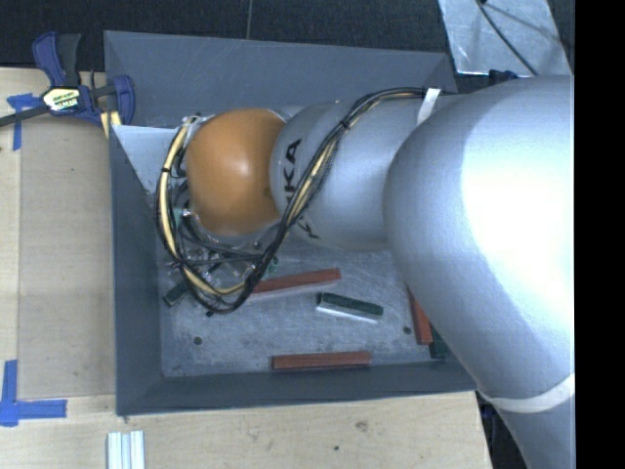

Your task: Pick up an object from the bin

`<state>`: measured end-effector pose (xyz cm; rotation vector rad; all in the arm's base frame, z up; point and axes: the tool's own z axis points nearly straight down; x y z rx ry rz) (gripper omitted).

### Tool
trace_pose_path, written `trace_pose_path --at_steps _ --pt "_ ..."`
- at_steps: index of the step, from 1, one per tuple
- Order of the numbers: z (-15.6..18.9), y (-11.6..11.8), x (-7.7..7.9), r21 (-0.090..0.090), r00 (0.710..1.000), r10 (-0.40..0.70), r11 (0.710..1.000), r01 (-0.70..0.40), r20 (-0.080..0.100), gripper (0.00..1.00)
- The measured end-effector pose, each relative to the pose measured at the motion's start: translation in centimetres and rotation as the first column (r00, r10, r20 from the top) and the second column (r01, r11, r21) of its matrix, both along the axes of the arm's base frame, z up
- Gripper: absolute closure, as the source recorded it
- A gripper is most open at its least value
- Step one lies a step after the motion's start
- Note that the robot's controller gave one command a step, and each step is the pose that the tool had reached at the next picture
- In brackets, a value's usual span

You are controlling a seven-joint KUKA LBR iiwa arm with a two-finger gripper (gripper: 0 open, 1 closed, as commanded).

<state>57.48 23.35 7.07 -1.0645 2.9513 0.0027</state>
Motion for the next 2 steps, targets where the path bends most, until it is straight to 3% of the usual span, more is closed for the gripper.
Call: trace_pose_path --at_steps 1,2 --pt "12.7 0.6 -0.2 -0.001 0.97 0.241 0.97 -0.241 0.008 1.0" --pt "16.2 0.4 -1.0 -0.002 0.927 0.376 0.927 -0.376 0.005 1.0"
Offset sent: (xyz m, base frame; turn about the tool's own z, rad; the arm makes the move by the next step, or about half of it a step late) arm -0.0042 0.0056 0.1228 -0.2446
